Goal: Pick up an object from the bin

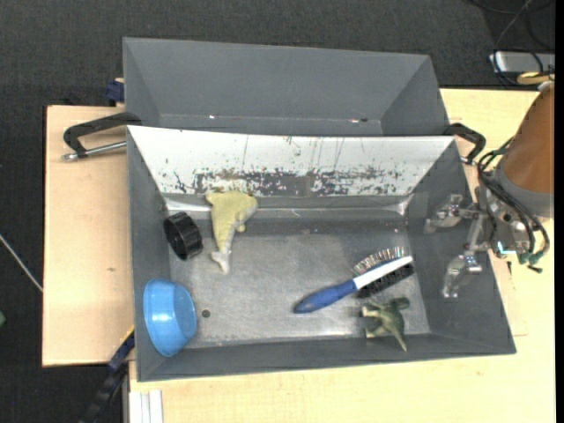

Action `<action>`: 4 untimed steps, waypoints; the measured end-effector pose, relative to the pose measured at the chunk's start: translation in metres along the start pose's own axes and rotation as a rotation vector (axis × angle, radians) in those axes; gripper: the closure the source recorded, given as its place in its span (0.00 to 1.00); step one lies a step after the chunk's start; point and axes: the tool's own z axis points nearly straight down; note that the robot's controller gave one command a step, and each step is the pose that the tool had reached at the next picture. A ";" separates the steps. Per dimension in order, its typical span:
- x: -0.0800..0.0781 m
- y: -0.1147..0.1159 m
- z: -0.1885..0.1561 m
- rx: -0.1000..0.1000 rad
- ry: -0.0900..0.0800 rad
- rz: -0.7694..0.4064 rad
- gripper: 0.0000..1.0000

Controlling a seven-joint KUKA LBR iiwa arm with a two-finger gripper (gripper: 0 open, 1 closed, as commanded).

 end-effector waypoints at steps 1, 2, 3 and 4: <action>-0.008 0.017 0.124 0.005 -0.012 -0.382 0.00; 0.004 0.106 0.101 0.000 -0.009 -0.512 0.00; 0.005 0.101 0.101 0.005 -0.007 -0.506 1.00; 0.003 0.111 -0.057 0.007 -0.021 -0.489 1.00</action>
Offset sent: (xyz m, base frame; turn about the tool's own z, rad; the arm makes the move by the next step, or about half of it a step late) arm 0.0051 0.0173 -0.1258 -0.3840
